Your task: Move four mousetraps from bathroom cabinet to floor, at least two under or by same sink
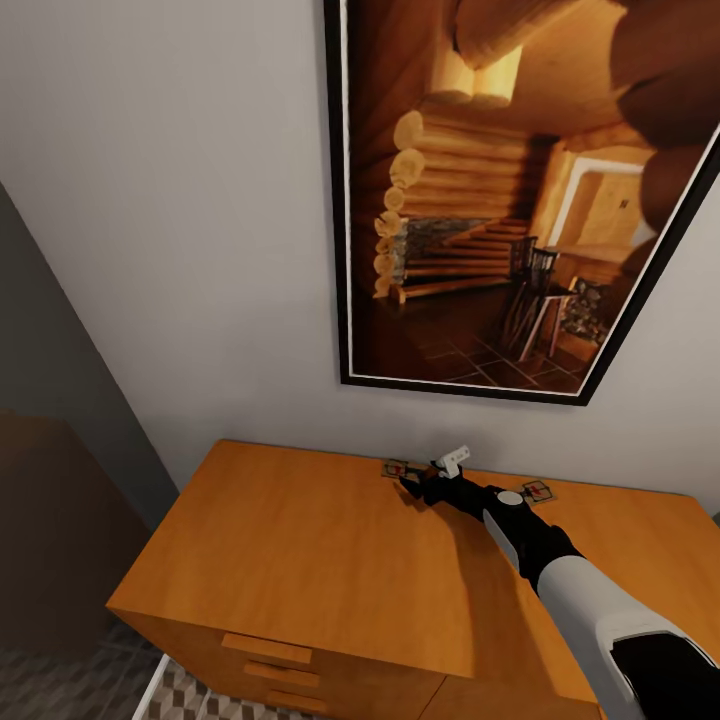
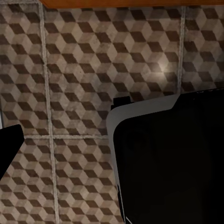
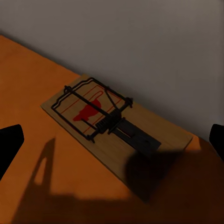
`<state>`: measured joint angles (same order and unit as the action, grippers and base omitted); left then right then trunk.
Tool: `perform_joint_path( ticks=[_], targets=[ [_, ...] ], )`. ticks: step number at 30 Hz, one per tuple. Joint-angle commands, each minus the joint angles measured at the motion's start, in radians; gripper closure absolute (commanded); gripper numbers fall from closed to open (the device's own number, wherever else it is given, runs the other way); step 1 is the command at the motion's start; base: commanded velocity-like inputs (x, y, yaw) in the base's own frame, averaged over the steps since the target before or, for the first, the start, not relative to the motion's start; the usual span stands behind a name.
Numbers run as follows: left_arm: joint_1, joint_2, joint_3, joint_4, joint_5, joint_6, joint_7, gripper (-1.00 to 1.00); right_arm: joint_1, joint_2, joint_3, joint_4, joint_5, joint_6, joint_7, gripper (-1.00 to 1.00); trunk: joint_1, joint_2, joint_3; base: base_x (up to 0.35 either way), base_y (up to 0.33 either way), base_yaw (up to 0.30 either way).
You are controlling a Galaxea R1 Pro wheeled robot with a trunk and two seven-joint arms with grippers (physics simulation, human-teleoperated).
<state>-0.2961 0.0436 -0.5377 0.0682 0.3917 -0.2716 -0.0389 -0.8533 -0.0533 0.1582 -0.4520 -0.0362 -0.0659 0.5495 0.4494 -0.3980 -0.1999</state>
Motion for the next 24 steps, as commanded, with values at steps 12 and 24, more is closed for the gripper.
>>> perform_joint_path(
  ticks=[12, 24],
  targets=[
    [-0.001, -0.001, -0.008, 0.004, 0.009, -0.006, -0.004, -1.0, -0.001, 0.0, 0.006, 0.001, -0.004, -0.005, 0.0, -1.0, 0.001, -0.002, -0.002, 0.0, 0.0, 0.0],
    [-0.001, -0.001, -0.008, 0.004, 0.009, -0.006, -0.004, -1.0, -0.001, 0.003, 0.006, 0.007, -0.004, -0.005, 0.0, -1.0, 0.001, -0.002, -0.002, 0.0, 0.0, 0.0]
  ],
)
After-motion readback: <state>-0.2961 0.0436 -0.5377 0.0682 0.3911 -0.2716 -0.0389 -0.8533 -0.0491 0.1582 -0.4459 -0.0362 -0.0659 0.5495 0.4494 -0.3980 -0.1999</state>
